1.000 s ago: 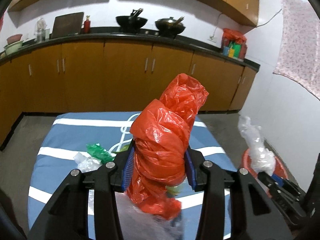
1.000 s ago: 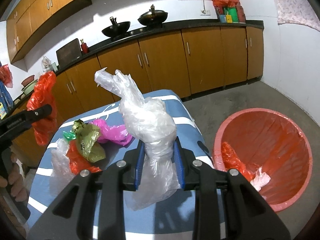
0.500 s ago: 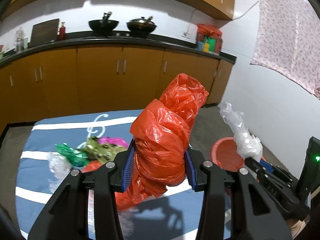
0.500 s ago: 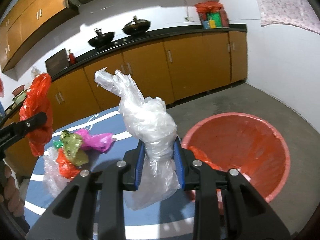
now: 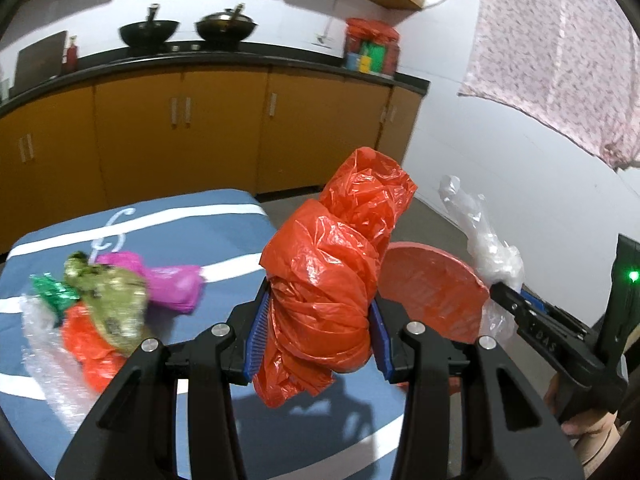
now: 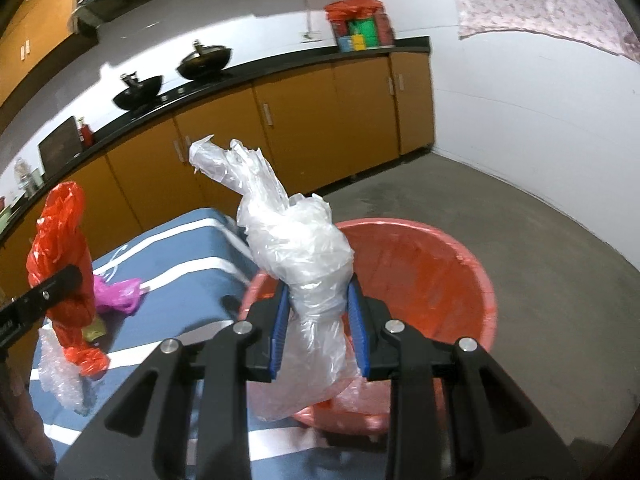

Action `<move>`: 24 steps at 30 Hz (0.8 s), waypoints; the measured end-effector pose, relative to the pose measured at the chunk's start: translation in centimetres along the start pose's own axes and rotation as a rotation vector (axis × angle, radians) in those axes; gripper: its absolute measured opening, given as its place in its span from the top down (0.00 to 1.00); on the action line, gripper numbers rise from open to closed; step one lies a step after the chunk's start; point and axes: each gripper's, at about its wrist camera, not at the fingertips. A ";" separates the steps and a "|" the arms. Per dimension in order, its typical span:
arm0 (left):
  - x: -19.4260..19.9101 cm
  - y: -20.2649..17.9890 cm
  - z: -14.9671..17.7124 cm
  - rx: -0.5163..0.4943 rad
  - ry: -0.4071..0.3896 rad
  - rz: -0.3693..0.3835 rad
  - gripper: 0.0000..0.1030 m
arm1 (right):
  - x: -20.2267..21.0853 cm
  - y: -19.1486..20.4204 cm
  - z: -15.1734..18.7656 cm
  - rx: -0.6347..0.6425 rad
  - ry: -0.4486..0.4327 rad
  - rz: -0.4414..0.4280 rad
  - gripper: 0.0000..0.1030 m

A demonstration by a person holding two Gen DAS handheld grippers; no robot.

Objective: Collect trash
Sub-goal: 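Carry both bags over the red wastebasket and open both tools to drop them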

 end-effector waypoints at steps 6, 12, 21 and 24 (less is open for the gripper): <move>-2.2 -3.0 1.0 -0.042 0.037 0.045 0.57 | -0.4 -2.5 0.4 -0.030 0.016 0.039 0.73; -4.4 -5.2 1.7 -0.076 0.074 0.074 0.57 | -1.3 -4.7 0.9 -0.068 0.030 0.062 0.73; -7.6 -7.1 2.7 -0.123 0.128 0.095 0.57 | -3.3 -7.0 1.3 -0.105 0.051 0.071 0.73; -8.5 -7.6 2.9 -0.138 0.144 0.101 0.57 | -4.0 -7.5 1.4 -0.112 0.058 0.070 0.72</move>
Point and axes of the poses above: each gripper's, at about its wrist camera, not at the fingertips, and x roughly against the way its jaws point, y to its left, z to its underside, and after that the axes turned 15 degrees about x, right-handed
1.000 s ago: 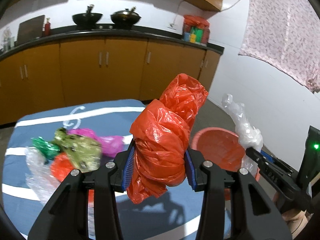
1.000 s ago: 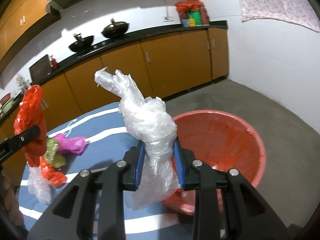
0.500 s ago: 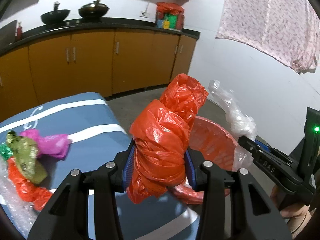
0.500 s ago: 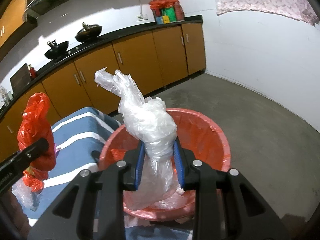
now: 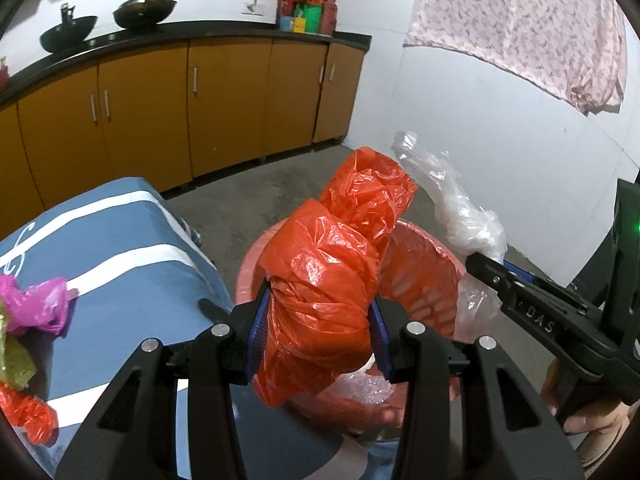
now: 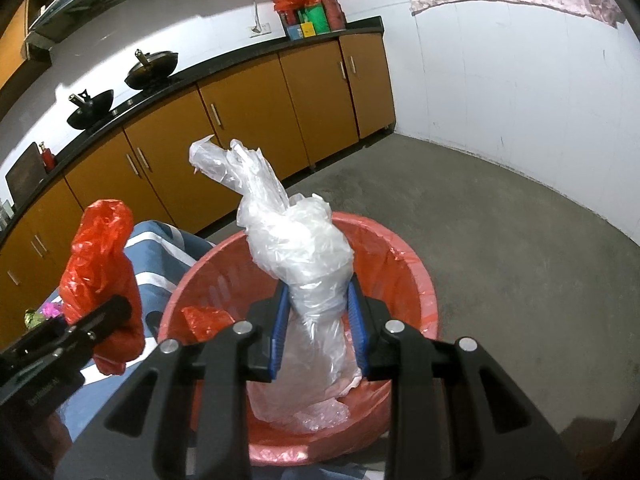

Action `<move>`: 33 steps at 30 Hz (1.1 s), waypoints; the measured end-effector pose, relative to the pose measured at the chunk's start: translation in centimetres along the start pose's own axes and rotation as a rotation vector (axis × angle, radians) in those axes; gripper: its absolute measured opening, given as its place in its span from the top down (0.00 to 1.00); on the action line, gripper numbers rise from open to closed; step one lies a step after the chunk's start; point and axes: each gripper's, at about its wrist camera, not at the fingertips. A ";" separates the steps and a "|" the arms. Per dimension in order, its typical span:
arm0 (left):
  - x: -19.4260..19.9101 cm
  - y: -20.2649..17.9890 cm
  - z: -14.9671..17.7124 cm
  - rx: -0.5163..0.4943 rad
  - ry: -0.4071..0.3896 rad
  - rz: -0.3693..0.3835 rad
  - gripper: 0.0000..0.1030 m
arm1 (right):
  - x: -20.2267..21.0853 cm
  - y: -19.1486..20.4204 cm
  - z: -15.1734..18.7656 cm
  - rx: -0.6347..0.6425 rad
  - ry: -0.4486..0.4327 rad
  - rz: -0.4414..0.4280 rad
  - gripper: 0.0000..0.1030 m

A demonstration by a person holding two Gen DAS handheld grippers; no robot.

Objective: Collect trash
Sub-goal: 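Carry both bags over the red wastebasket and open both tools to drop them, then return to the table and grasp the yellow-green bag with the right tool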

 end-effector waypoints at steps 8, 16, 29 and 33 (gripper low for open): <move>-2.3 -1.4 0.1 -0.019 0.039 0.013 0.50 | -1.1 -1.2 -0.1 -0.023 -0.002 -0.014 0.67; -2.2 -0.5 0.2 0.007 0.045 -0.008 0.44 | -1.2 -2.0 0.7 -0.039 0.002 -0.003 0.59; 6.2 4.4 0.7 0.049 -0.124 -0.129 0.34 | 0.6 1.7 0.7 0.029 -0.019 -0.030 0.55; 10.2 7.0 1.3 0.073 -0.204 -0.199 0.30 | 1.0 5.0 0.2 0.063 -0.030 -0.099 0.55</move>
Point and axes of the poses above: each gripper's, at about its wrist camera, not at the fingertips, and x roughly against the way its jaws point, y to its left, z to its underside, and after that the axes turned 15 degrees about x, right-handed
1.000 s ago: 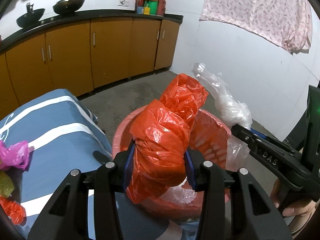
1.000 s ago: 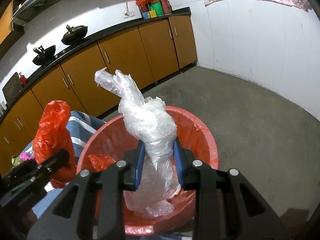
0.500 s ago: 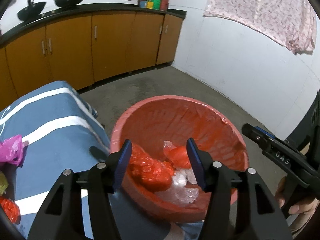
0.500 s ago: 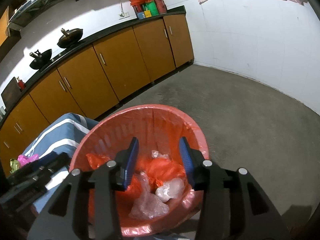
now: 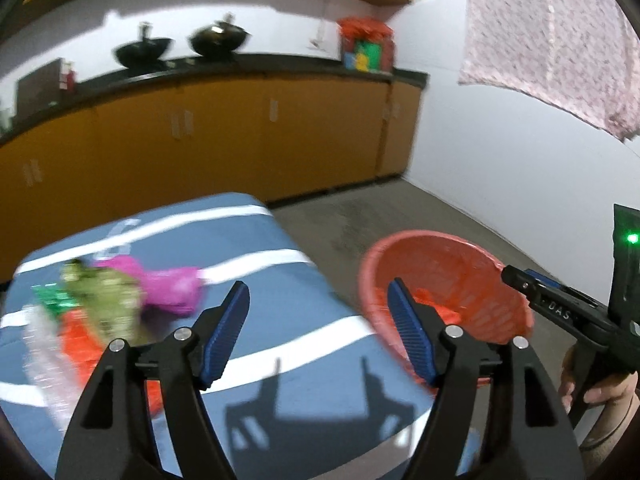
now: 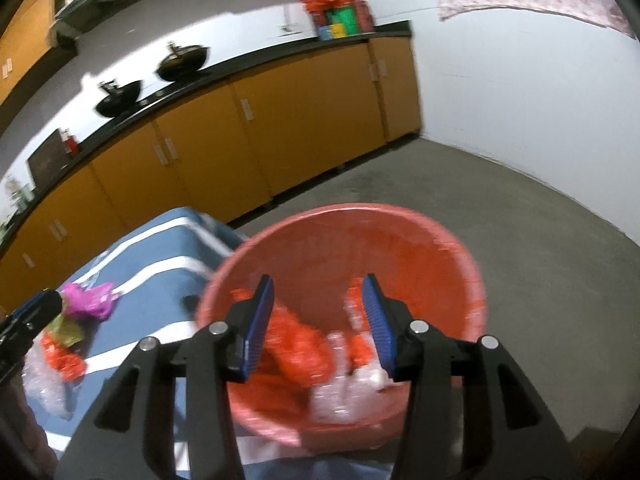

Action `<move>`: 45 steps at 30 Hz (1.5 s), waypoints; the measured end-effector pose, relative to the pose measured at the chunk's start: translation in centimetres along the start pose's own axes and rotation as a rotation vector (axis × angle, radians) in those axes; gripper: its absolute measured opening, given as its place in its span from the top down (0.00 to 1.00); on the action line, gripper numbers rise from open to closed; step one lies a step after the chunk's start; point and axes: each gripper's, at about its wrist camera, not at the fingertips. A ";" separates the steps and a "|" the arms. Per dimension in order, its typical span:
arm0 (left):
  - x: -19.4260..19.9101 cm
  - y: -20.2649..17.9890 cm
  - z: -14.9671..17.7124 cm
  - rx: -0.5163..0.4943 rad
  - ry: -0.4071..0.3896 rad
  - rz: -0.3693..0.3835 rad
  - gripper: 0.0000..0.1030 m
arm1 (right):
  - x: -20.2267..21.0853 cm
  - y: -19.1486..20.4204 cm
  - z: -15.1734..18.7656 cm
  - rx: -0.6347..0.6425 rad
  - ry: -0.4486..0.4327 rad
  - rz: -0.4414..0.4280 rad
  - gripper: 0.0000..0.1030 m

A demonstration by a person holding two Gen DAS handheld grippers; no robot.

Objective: Collect trash
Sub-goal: 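Return to the table and grasp the yellow-green bag with the right tool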

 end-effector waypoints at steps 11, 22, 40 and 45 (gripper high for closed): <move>6.2 12.8 0.7 0.176 -0.125 -0.286 0.23 | 0.8 13.4 -1.1 0.165 -0.014 -0.249 0.55; 9.4 20.8 1.9 0.295 -0.137 -0.445 0.22 | 2.1 23.5 -1.6 0.288 -0.027 -0.396 0.55; 10.6 24.8 3.6 0.325 -0.115 -0.479 0.22 | -5.7 33.0 -5.0 0.307 0.048 -0.477 0.42; 10.0 24.8 3.7 0.330 -0.106 -0.466 0.22 | -7.0 35.6 -4.8 0.402 0.060 -0.479 0.42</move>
Point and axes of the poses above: each gripper's, at about its wrist camera, not at the fingertips, and x roughly against the way its jaws point, y to its left, z to its underside, and after that the axes turned 15 degrees about x, right-handed
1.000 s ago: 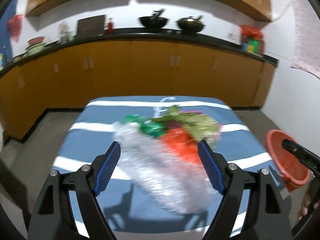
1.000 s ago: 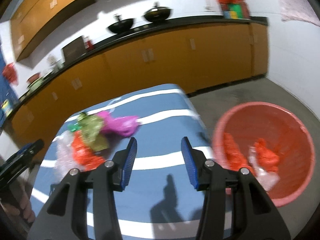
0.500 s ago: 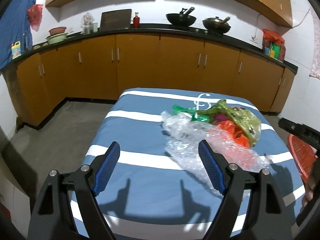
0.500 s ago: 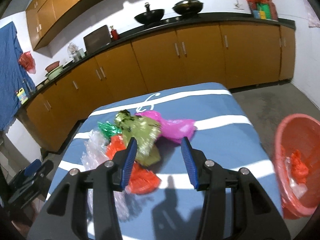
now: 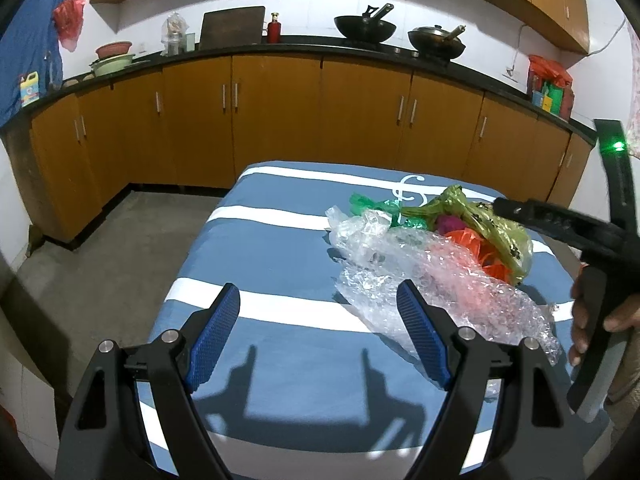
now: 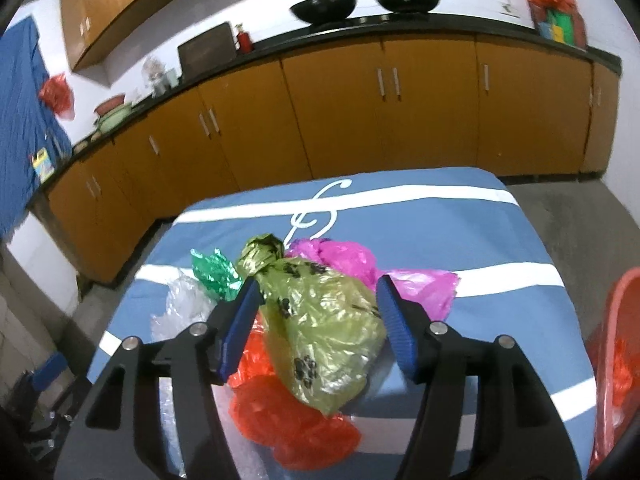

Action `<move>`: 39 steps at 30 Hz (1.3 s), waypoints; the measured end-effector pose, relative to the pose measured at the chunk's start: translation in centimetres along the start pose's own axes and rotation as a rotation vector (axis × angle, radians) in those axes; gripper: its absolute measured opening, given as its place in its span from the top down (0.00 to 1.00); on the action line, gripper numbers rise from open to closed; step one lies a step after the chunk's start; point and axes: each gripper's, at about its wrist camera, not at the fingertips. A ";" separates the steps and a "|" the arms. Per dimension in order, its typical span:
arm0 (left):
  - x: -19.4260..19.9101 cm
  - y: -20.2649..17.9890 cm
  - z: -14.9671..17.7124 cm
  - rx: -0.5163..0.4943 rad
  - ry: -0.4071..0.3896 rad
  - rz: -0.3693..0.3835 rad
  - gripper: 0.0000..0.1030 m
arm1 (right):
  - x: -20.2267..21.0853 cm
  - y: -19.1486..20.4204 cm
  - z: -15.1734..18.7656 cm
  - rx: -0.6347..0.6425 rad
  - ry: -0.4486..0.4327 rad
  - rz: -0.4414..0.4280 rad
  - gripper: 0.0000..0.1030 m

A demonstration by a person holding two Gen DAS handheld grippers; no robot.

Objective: Collect trash
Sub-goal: 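Return to the table and grasp the yellow-green bag with the right tool, then grasp the bubble wrap with the left tool while the right tool holds the yellow-green bag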

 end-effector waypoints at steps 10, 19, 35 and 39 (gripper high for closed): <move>-0.7 -0.4 0.3 0.012 0.034 0.022 0.22 | -1.2 -0.3 2.0 0.018 0.064 -0.030 0.88; -0.6 -2.6 0.6 -0.023 0.036 0.054 0.19 | 2.8 -1.0 2.6 -0.014 -0.019 -0.063 0.97; -2.4 -8.5 0.3 -0.050 0.105 0.132 0.20 | 10.9 -3.7 3.4 -0.053 -0.147 -0.021 0.97; -4.3 -9.1 1.0 -0.043 0.186 0.106 0.35 | 11.6 -5.3 4.4 -0.071 -0.121 0.033 0.97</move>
Point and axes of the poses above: each gripper's, at about its wrist camera, not at the fingertips, and x roughly against the way its jaws point, y to its left, z to its underside, and after that the axes turned 15 degrees about x, right-handed
